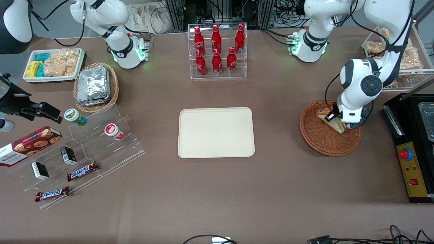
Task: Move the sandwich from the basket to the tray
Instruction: 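Lift the sandwich out of the basket with the left gripper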
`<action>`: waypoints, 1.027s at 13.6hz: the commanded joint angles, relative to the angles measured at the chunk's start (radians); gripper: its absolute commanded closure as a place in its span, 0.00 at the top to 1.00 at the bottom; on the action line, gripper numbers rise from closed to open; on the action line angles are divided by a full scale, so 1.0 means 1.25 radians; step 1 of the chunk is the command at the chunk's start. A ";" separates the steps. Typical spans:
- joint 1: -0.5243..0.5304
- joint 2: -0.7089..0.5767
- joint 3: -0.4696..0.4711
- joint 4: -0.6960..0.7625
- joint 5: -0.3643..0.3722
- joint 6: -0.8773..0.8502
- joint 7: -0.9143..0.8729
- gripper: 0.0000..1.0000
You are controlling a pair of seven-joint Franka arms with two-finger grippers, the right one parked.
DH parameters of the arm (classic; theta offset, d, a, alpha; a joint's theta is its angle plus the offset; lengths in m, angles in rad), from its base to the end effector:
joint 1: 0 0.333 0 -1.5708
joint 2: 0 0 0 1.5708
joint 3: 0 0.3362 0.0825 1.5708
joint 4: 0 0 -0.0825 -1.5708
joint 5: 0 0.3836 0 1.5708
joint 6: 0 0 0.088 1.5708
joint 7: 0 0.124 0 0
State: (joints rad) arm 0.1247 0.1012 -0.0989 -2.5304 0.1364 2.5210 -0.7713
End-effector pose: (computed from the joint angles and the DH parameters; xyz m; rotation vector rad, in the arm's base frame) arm 0.4490 0.0109 0.2319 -2.8657 -1.0164 0.1200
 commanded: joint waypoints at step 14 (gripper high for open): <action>-0.010 -0.081 -0.161 0.403 -0.083 -0.469 0.169 0.10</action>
State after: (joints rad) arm 0.1087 0.0053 -0.2808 -2.0752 0.0669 1.9894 -0.6258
